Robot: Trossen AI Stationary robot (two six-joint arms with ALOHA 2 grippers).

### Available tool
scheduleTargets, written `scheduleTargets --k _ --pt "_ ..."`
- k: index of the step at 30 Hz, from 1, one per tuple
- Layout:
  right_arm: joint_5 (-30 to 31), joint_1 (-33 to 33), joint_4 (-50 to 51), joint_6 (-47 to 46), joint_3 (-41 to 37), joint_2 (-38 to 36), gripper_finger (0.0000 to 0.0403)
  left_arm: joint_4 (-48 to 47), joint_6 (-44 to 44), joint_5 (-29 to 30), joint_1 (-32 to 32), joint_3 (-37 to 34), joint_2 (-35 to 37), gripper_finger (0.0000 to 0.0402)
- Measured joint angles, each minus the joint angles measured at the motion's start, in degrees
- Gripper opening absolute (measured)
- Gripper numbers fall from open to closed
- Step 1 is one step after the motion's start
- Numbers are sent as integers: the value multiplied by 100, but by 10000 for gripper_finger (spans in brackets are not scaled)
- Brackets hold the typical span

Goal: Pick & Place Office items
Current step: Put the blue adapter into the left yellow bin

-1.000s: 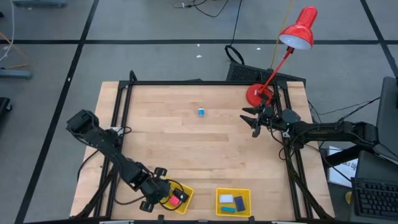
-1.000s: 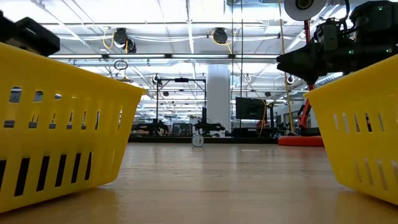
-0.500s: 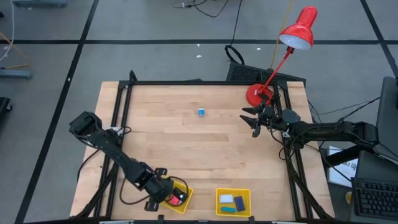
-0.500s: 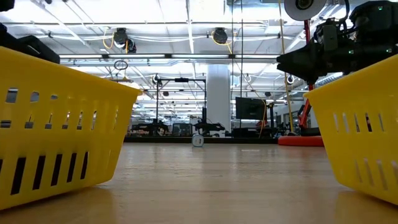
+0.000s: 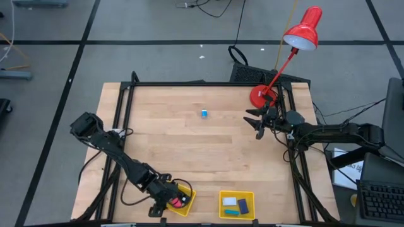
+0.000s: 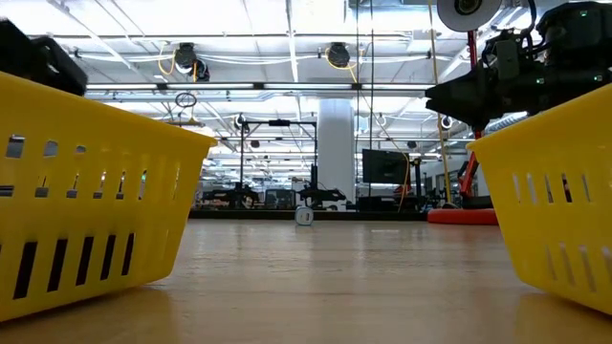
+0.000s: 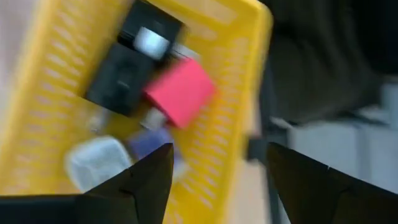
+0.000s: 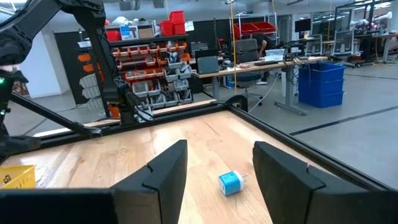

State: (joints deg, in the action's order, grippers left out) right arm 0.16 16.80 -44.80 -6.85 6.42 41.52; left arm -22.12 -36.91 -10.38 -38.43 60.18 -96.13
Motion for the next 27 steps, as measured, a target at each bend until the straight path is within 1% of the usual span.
scheduleTargets --k 2,3,5,8,11,17,20,23,26,27 --pt "0 0 7 2 0 0 171 -60 75 -548 141 2 162 263" --pt "0 0 7 17 0 0 171 -58 49 -692 207 2 255 265" --pt "0 0 6 64 1 0 171 -79 62 -743 324 2 489 268" --pt "0 0 0 157 1 0 171 -129 427 -531 489 2 930 268" --pt "0 0 5 173 2 2 171 -204 1081 52 631 2 1431 269" --pt "0 0 36 173 2 2 171 -129 2818 2122 814 -74 2393 269" --pt "1 0 47 165 2 2 171 -85 3209 2888 1017 -431 2884 269" --pt "2 0 46 124 2 2 171 313 3254 3294 1407 -1104 3385 269" --pt "125 -4 -8 112 2 13 171 1456 3105 3364 1917 -2024 3813 269" --pt "164 -4 -81 99 2 44 171 1838 3100 3282 2101 -2315 3926 269"
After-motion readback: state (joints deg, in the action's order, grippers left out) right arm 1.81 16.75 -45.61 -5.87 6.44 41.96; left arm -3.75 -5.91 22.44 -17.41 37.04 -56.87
